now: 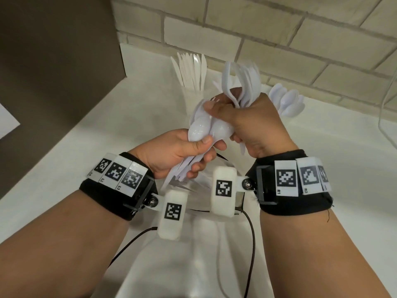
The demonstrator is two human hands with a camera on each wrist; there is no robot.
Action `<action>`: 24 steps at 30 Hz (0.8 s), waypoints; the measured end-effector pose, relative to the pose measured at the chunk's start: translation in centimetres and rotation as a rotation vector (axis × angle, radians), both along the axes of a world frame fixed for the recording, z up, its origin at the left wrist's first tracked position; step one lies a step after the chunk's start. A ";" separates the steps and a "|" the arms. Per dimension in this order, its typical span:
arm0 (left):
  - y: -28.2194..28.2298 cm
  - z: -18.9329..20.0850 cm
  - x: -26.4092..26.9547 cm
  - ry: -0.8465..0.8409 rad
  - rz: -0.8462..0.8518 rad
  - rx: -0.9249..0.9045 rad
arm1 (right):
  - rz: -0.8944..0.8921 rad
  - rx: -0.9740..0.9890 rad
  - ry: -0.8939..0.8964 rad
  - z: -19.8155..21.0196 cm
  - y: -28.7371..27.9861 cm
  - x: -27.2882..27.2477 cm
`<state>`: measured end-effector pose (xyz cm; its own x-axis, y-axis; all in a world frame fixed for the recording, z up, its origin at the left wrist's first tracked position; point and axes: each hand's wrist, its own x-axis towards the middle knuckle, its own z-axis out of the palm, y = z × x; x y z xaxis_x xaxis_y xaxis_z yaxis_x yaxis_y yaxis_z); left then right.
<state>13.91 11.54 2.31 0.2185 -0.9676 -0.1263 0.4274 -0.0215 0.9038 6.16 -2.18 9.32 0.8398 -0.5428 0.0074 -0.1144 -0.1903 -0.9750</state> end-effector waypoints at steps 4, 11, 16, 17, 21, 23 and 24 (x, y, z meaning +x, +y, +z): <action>0.1 -0.1 -0.1 -0.043 0.045 0.028 | -0.095 0.016 -0.109 0.1 -0.1 0.2; 0.0 -0.1 -0.3 -0.088 0.039 0.030 | -0.072 -0.017 -0.028 0.1 -0.4 0.0; -0.1 0.0 -0.3 -0.153 0.066 0.053 | -0.187 0.081 -0.234 1.2 -1.1 0.3; -0.1 0.1 -0.2 -0.169 0.075 0.060 | -0.162 0.062 -0.233 1.2 -1.2 0.3; -0.1 0.5 -0.3 -0.220 0.133 0.117 | -0.030 0.014 -0.149 0.7 -1.4 0.3; -0.1 0.7 -0.4 -0.272 0.174 0.174 | -0.119 0.085 -0.218 1.2 -2.3 0.3; -0.1 0.8 -0.4 -0.285 0.201 0.200 | -0.183 0.128 -0.272 1.6 -2.9 0.2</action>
